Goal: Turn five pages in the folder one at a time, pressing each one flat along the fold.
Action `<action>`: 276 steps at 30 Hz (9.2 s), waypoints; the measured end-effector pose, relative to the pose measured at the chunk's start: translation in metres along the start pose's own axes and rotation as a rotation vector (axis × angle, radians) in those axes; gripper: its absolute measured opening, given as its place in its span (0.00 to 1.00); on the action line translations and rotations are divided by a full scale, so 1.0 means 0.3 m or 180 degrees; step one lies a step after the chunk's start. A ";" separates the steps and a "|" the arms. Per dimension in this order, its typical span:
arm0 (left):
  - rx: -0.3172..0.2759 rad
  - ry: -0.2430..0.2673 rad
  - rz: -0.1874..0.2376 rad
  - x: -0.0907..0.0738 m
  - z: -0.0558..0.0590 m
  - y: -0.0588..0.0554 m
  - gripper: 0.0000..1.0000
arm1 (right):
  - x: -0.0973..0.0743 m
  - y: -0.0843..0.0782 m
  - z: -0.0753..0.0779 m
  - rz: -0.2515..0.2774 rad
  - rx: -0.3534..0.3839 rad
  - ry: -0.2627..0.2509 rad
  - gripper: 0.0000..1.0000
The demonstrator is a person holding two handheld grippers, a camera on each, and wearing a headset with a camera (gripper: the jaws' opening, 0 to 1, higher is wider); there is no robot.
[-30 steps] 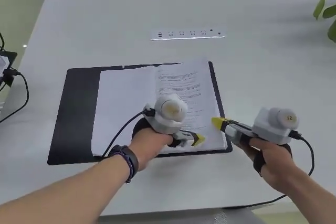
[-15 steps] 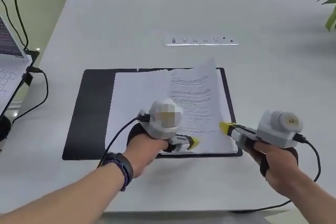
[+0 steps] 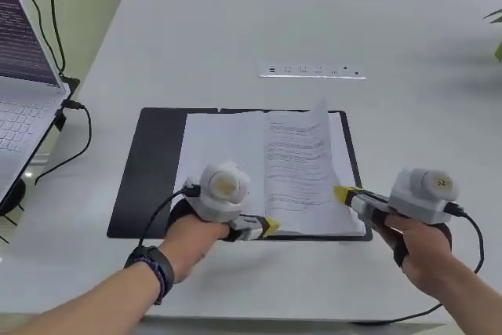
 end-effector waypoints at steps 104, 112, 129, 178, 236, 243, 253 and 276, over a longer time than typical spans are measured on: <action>-0.0697 0.0753 0.0484 -0.524 -0.309 -0.265 0.62 | 0.552 -0.162 -0.657 -0.0472 0.0329 0.1006 0.00; -0.0700 0.0765 0.0459 -0.531 -0.317 -0.264 0.62 | 0.601 -0.193 -0.644 -0.0522 0.0431 0.0927 0.00; -0.0740 0.0810 0.0397 -0.529 -0.314 -0.282 0.60 | 0.565 -0.256 -0.658 -0.0662 0.0284 0.0980 0.36; -0.0819 0.0461 0.0064 -0.203 -0.304 -0.212 0.05 | 0.212 -0.147 -0.368 -0.0191 0.0178 0.0743 0.24; -0.0730 0.0546 -0.0133 -0.188 -0.321 -0.272 0.00 | 0.529 0.019 -0.240 0.0050 0.0223 0.0445 0.00; -0.0658 0.0583 -0.0150 -0.186 -0.315 -0.271 0.00 | 0.564 0.050 -0.237 0.0097 0.0217 0.0372 0.00; -0.0649 0.0645 -0.0150 -0.181 -0.314 -0.277 0.00 | 0.618 0.098 -0.212 0.0117 0.0176 0.0325 0.00; -0.0748 0.0650 -0.0105 -0.185 -0.313 -0.274 0.00 | 0.765 0.246 -0.118 0.0324 0.0351 -0.0007 0.00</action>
Point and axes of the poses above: the centre of the closed fingertips' face, and the gripper's own axes: x roughly forward along the fingers, z roughly to its right, y roughly out of its top, the point moved 5 cm from there along -x, roughly backward along the fingers, and after that the axes turned 5 degrees about -x, right-handed, at the moved point
